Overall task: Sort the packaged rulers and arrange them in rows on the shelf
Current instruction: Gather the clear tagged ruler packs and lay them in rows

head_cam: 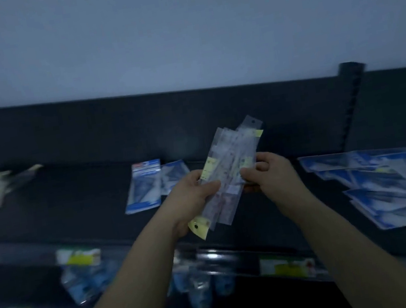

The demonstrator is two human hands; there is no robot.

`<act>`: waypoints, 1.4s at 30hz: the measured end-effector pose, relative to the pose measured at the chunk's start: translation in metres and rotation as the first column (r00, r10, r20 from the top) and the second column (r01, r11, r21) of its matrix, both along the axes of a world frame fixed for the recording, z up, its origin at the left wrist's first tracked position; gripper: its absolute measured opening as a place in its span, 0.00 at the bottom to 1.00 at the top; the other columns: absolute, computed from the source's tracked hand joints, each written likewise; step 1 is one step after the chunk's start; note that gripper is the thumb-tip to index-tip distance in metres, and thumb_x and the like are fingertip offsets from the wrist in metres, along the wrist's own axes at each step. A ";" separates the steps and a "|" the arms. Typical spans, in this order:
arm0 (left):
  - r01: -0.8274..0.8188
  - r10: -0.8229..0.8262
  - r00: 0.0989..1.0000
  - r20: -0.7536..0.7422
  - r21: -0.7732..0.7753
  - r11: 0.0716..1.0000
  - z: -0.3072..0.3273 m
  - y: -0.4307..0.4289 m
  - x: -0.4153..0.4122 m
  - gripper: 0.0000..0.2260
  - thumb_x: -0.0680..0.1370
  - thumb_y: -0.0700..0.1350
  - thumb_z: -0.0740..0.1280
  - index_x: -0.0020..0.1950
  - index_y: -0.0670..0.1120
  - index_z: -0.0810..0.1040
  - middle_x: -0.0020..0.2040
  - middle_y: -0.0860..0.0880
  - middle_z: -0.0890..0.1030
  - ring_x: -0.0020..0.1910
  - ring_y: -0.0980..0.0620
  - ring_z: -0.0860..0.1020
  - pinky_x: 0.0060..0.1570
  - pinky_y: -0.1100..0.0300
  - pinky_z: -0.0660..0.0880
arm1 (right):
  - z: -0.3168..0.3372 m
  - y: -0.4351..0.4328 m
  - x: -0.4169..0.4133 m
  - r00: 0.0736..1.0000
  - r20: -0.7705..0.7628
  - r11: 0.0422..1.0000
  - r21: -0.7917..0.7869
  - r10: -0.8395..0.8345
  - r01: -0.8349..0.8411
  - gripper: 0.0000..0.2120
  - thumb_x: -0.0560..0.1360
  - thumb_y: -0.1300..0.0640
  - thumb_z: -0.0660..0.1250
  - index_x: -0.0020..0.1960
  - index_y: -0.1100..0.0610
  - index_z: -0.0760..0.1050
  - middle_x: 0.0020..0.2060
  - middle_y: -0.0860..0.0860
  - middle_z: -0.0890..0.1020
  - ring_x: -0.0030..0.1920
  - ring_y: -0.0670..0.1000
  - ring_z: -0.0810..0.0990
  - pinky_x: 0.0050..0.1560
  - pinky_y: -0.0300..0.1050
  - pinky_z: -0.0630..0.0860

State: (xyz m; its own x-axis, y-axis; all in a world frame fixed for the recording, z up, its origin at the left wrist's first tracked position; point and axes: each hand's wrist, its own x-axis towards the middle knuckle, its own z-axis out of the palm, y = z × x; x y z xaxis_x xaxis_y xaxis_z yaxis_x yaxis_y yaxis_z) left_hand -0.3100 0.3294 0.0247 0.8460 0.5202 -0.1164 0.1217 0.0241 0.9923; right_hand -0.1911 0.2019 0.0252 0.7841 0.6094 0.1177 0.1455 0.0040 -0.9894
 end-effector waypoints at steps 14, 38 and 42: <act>-0.423 0.428 0.903 -0.045 0.085 0.902 -0.002 0.178 -0.192 0.09 0.79 0.41 0.67 0.57 0.40 0.77 0.41 0.45 0.82 0.31 0.55 0.80 0.29 0.64 0.75 | -0.004 0.246 -0.147 0.897 -0.165 0.909 -0.005 0.411 -0.417 0.04 0.75 0.68 0.67 0.44 0.61 0.74 0.45 0.60 0.82 0.41 0.54 0.83 0.41 0.45 0.82; -0.453 0.562 0.795 -0.230 0.392 0.801 -0.015 0.510 -0.288 0.16 0.72 0.45 0.74 0.58 0.44 0.76 0.48 0.48 0.81 0.42 0.53 0.80 0.33 0.64 0.74 | -0.032 0.582 -0.246 0.854 -0.270 0.877 -0.066 0.444 -0.477 0.07 0.75 0.70 0.64 0.41 0.61 0.75 0.46 0.59 0.81 0.43 0.53 0.82 0.42 0.44 0.81; -0.353 0.484 0.832 -0.273 0.413 0.840 -0.017 0.550 -0.287 0.18 0.71 0.44 0.75 0.57 0.45 0.75 0.49 0.48 0.81 0.43 0.52 0.80 0.36 0.62 0.76 | -0.040 0.605 -0.254 0.911 -0.247 0.927 -0.097 0.331 -0.363 0.07 0.75 0.72 0.63 0.42 0.62 0.72 0.48 0.60 0.78 0.48 0.57 0.81 0.39 0.44 0.81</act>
